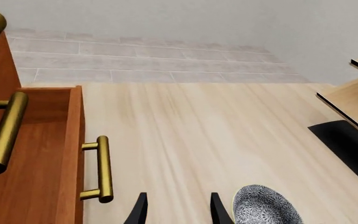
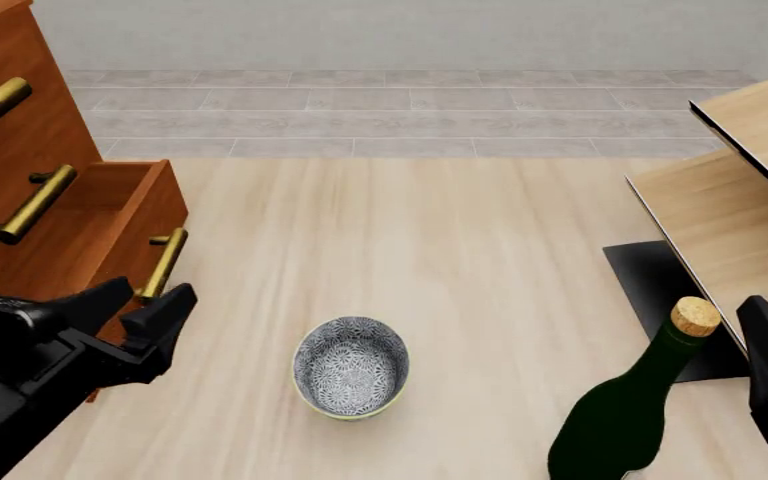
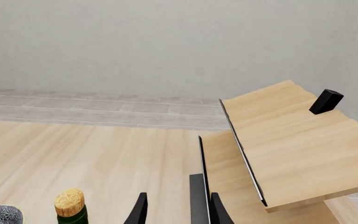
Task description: Close the bottom drawer of the cabinet.
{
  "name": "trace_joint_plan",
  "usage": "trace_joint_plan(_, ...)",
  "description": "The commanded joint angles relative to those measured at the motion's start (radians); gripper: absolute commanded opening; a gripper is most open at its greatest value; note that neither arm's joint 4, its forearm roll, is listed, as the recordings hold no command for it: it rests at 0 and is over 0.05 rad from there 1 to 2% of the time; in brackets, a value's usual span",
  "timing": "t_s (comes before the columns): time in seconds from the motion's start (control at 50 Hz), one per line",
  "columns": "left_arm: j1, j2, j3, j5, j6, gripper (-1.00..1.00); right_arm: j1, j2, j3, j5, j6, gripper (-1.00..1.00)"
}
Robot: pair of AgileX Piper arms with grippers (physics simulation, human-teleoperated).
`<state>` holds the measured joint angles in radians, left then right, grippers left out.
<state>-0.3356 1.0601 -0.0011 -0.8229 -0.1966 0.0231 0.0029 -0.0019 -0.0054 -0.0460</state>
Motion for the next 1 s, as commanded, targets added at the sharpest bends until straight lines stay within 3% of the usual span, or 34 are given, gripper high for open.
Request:
trace_joint_plan(0.02, -0.038, 0.339, -0.004, -0.25, -0.087, 1.0, 0.003, 0.0, 0.0, -0.002, -0.001, 1.0)
trace_joint_plan(0.08, -0.02, 0.431, -0.031, -0.273, -0.05, 1.0, 0.004, -0.001, -0.001, -0.001, -0.001, 1.0)
trace_joint_plan(0.24, 0.005, 0.588, -0.05, -0.39, -0.043, 1.0, 0.006, -0.002, 0.0, -0.003, -0.004, 1.0)
trace_joint_plan(0.48, 0.087, 0.652, -0.112, -0.383, -0.013, 1.0, 0.007, -0.002, -0.001, -0.003, -0.005, 1.0)
trace_joint_plan(0.62, 0.179, 0.709, -0.152, -0.382, 0.018, 1.0, 0.009, -0.002, -0.001, -0.003, -0.004, 1.0)
trace_joint_plan(1.0, 0.321, 0.83, -0.201, -0.394, 0.148, 1.0, 0.009, -0.002, -0.001, -0.004, -0.004, 1.0)
